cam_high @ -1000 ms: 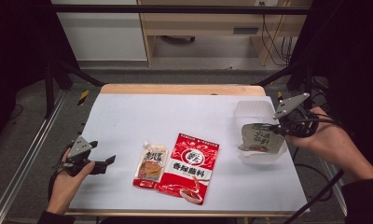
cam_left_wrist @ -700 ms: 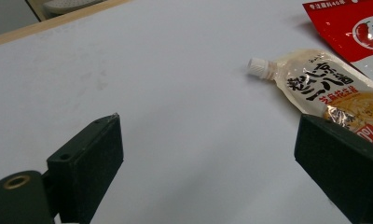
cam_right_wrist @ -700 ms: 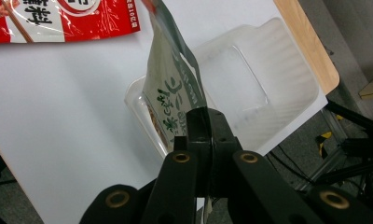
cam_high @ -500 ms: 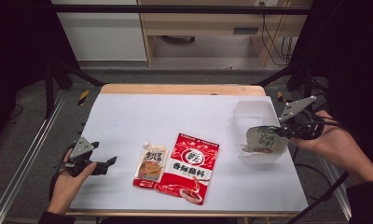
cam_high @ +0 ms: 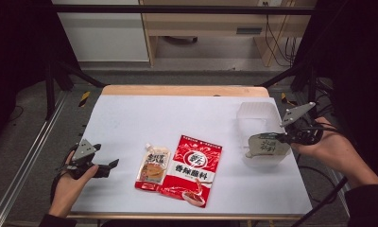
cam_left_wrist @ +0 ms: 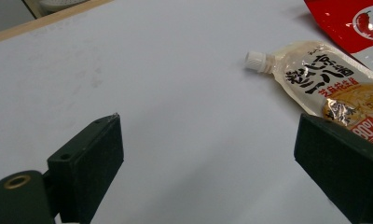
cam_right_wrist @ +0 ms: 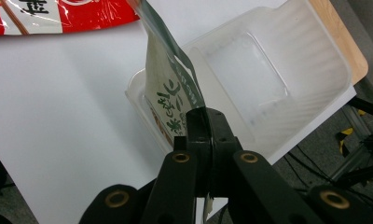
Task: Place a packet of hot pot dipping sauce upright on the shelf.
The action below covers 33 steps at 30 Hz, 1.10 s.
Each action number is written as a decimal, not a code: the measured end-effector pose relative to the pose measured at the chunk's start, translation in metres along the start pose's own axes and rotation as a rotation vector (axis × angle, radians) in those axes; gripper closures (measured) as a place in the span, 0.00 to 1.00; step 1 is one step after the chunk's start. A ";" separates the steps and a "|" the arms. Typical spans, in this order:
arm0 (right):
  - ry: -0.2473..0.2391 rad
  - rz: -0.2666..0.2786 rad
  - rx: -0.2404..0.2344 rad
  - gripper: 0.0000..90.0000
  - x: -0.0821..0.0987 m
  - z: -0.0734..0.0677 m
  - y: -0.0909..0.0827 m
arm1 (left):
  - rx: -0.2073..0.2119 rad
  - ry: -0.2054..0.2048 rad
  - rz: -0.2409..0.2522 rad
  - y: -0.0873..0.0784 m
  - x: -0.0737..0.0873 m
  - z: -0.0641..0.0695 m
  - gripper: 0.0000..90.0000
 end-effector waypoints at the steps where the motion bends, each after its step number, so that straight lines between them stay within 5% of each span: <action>1: 0.001 0.000 -0.005 1.00 0.000 0.000 0.001 | 0.001 0.000 -0.001 0.000 0.000 0.000 0.09; 25: 0.074 0.026 -0.009 0.94 0.022 0.009 0.015 | 0.007 0.013 -0.013 0.002 0.000 0.002 0.09; 30: 0.085 0.037 0.005 0.85 0.023 0.010 0.016 | 0.007 0.015 -0.014 0.002 0.000 0.003 0.09; 33: 0.085 0.058 0.026 0.71 0.021 0.010 0.015 | 0.008 0.015 -0.014 0.002 0.000 0.003 0.09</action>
Point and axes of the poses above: each handheld gripper's, and its own axes: y roughly forward along the jaws, x roughly out of its underside, z roughly to its right, the point moved 3 cm from there along y, roughly forward along the jaws, and after that the axes turned 6 degrees about y, right-handed, at the moved point
